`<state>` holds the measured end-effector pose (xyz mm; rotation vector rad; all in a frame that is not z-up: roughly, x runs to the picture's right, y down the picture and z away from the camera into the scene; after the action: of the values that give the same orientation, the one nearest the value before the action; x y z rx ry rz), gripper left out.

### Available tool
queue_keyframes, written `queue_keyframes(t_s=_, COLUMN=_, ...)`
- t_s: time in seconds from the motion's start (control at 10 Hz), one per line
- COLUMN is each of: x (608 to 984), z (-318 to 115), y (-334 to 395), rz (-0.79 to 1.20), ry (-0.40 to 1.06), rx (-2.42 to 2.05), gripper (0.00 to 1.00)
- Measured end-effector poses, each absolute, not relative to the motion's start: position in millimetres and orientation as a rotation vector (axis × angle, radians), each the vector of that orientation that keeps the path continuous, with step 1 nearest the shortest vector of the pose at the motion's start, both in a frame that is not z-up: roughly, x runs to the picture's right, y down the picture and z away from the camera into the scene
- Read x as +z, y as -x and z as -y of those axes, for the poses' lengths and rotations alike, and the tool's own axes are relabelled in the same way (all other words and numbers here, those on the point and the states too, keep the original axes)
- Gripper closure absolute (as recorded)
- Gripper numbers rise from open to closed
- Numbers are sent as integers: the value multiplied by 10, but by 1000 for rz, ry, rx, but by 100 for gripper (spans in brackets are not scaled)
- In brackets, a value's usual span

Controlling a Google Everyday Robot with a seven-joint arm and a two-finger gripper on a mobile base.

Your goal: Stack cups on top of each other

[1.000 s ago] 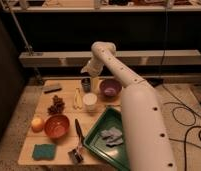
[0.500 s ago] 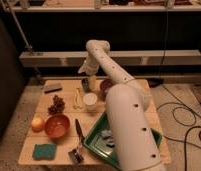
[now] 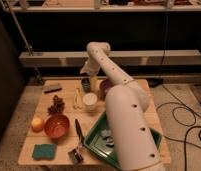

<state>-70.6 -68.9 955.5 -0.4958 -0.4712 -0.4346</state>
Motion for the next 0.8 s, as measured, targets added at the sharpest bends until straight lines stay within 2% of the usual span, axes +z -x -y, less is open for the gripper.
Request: queue_keyframes(t_s=0.8, x=9808, z=583, y=682, rz=415, ry=484, rx=-434, gripper=20)
